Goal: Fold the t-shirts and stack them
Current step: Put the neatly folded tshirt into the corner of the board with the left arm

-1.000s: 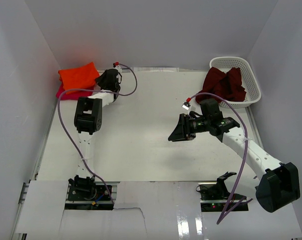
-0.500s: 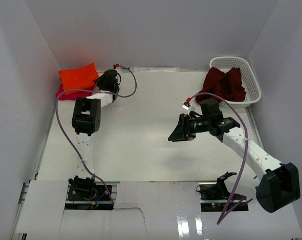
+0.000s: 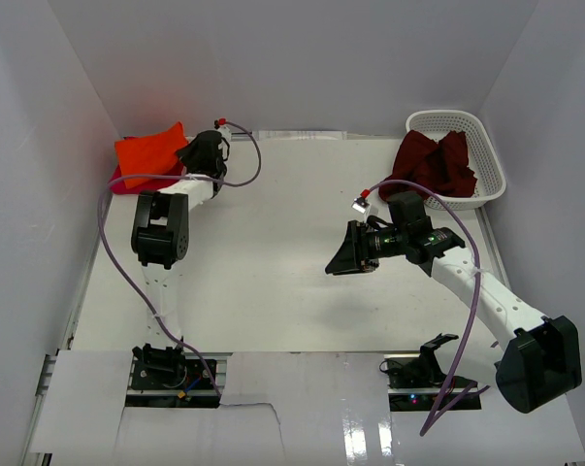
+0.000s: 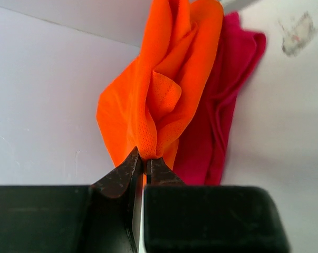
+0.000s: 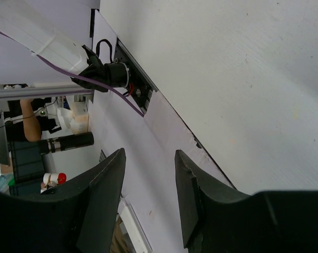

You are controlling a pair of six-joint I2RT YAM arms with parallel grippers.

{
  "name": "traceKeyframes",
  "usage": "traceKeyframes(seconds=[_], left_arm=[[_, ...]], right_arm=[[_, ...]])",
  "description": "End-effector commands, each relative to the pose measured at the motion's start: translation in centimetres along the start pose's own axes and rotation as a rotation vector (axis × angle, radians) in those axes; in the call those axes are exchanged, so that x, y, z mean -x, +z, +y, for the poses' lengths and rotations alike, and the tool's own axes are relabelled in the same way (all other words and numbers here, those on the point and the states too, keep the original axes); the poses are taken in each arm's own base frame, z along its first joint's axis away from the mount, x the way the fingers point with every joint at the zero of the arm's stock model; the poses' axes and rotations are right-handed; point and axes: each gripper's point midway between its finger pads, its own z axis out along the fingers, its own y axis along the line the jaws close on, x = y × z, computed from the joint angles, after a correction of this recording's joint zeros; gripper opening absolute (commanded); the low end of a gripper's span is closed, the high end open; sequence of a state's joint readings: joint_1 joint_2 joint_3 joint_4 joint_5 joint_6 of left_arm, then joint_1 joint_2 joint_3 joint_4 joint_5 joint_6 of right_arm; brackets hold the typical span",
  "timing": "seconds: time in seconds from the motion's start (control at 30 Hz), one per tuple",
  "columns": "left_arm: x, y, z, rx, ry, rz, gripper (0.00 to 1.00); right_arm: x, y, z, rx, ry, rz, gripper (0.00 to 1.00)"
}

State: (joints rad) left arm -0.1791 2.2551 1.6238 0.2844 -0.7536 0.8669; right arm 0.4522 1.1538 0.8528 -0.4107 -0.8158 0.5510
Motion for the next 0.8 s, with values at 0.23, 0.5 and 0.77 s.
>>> traceKeyframes(seconds=[0.23,0.5,0.77], left_arm=[[-2.3,-2.1,0.9,-0.005,-0.012,0.051,0.00],[-3.2,-2.0,-0.1,-0.004,-0.005,0.081,0.16],[-1.3,-1.4,1.9,0.068,-0.103,0.078,0.89]], right_arm=[[0.1,0.1,0.8,0.042,-0.021,-0.002,0.49],[0.1,0.2,0.7,0.044,-0.018,-0.001,0.49],[0.1,0.3,0.7,0.044,-0.014,0.000,0.49]])
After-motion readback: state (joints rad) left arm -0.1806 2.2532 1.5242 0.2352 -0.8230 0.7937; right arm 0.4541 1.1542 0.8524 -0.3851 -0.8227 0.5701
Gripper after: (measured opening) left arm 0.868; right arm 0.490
